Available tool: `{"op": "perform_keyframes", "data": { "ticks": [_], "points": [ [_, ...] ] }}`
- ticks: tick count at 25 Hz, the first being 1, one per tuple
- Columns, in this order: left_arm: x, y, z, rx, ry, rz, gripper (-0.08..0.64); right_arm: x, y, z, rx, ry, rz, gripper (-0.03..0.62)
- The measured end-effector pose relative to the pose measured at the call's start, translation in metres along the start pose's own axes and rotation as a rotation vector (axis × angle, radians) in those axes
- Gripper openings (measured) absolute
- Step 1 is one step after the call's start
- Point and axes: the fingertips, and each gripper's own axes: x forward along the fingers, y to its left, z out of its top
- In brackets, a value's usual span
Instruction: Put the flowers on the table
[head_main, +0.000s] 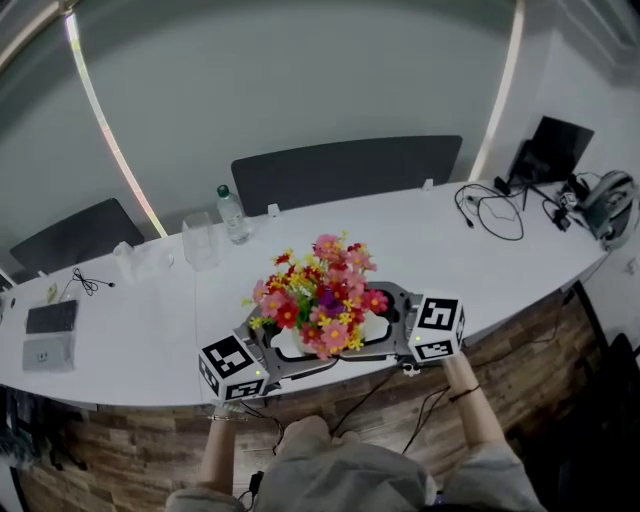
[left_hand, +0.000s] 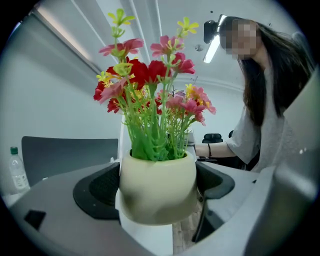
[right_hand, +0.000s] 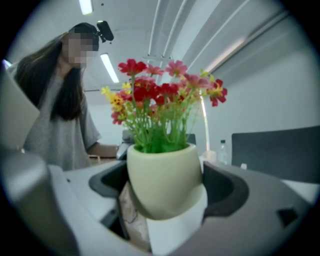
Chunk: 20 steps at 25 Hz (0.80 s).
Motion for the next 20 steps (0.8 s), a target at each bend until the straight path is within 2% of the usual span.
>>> {"op": "perform_keyframes", "data": {
  "ticks": [6, 20],
  "points": [
    [-0.004, 0.034, -0.006, -0.030, -0.001, 0.022, 0.462, 0.016, -0.030, -0.002, 0.028, -0.009, 0.017, 0.459],
    [0.003, 0.122, -0.025, -0.082, -0.009, -0.006, 0.462, 0.046, -0.113, -0.013, 0.081, 0.006, -0.020, 0.459]
  ]
}}
